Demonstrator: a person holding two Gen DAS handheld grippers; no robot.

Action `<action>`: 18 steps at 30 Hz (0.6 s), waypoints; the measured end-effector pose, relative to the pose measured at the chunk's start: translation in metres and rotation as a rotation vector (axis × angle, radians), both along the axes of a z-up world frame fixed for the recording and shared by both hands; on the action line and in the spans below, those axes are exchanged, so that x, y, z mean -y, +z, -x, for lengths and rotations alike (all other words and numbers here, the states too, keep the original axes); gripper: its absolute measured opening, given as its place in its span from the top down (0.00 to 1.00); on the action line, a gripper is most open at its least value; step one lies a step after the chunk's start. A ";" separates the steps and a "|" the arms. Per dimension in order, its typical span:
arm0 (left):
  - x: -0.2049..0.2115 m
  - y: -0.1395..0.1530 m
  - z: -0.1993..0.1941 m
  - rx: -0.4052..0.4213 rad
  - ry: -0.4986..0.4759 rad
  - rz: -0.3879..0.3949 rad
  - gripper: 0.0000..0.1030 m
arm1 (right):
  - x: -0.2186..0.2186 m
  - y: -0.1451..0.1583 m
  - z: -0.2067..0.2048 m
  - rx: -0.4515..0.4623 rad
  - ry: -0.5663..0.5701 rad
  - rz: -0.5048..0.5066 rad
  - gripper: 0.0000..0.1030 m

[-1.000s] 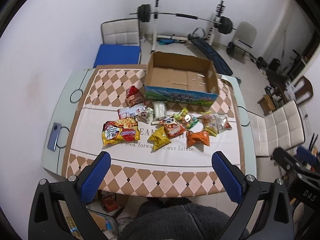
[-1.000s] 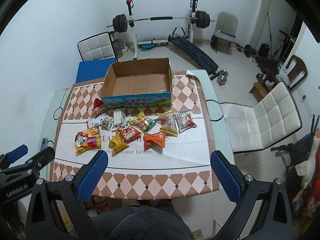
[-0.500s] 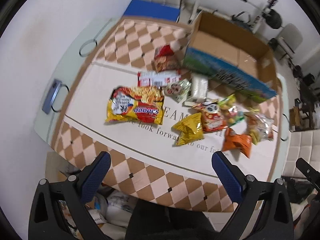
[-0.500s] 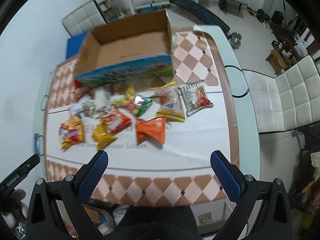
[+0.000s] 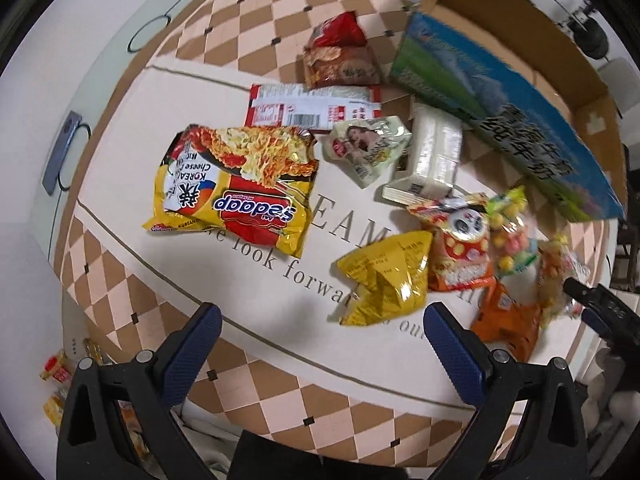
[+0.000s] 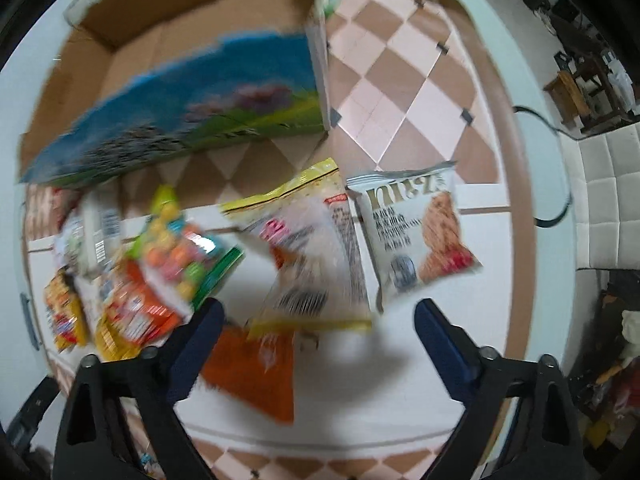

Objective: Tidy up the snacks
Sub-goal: 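Reach down and grasp the yellow noodle pack with the left gripper while the right grasps the clear bread bag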

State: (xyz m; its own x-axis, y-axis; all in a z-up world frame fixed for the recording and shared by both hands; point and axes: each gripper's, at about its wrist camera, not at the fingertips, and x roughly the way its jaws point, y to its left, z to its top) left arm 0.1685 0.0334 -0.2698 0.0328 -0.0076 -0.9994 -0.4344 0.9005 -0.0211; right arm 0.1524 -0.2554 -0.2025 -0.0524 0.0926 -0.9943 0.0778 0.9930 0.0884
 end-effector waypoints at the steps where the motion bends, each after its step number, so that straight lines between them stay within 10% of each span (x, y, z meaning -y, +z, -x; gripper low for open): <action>1: -0.003 -0.004 -0.001 -0.008 0.011 0.004 0.00 | 0.000 -0.008 -0.003 -0.019 -0.005 -0.003 0.20; 8: -0.033 -0.012 0.005 -0.028 0.080 0.007 0.00 | -0.005 -0.018 -0.009 -0.012 -0.004 0.025 0.53; 18: -0.092 -0.015 -0.013 -0.031 0.087 0.061 0.00 | -0.040 0.050 0.006 0.053 0.027 -0.048 0.57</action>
State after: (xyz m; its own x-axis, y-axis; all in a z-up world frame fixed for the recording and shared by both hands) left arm 0.1813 0.1252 -0.2848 0.0052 -0.0671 -0.9977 -0.5122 0.8568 -0.0603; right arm 0.1466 -0.2154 -0.1522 -0.0028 0.1395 -0.9902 0.0449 0.9892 0.1392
